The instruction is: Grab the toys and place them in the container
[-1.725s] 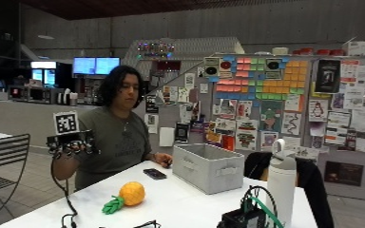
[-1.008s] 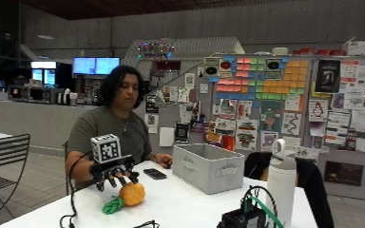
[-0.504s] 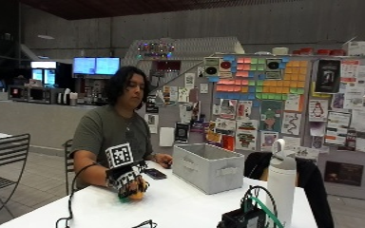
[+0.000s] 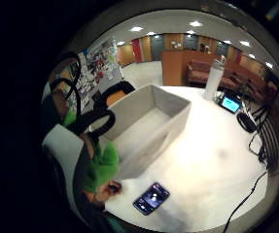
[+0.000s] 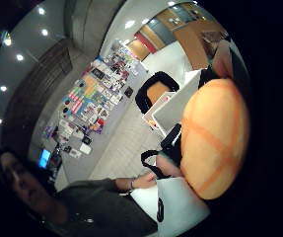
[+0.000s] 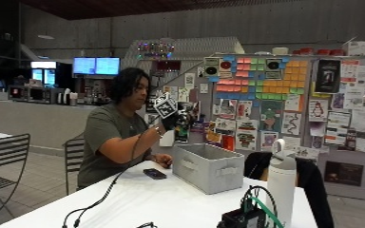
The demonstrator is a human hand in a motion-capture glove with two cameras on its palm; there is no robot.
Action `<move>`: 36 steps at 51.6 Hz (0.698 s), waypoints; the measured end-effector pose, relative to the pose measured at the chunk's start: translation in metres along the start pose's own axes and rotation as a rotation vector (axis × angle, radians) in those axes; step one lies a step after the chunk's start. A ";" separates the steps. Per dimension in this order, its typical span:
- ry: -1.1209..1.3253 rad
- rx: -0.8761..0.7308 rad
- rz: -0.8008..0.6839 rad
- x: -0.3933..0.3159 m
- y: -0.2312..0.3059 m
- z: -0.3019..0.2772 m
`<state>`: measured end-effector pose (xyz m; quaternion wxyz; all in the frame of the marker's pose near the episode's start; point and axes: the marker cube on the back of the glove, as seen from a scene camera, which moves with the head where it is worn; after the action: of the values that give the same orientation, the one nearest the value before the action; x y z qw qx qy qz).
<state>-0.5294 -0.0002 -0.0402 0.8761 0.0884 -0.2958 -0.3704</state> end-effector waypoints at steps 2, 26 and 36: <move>-0.017 -0.014 0.036 -0.007 -0.012 0.013; -0.017 -0.241 0.151 0.035 -0.064 0.096; 0.048 -0.228 0.134 0.043 -0.055 0.075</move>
<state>-0.5824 -0.0645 0.0189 0.9101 -0.0230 -0.2357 -0.3401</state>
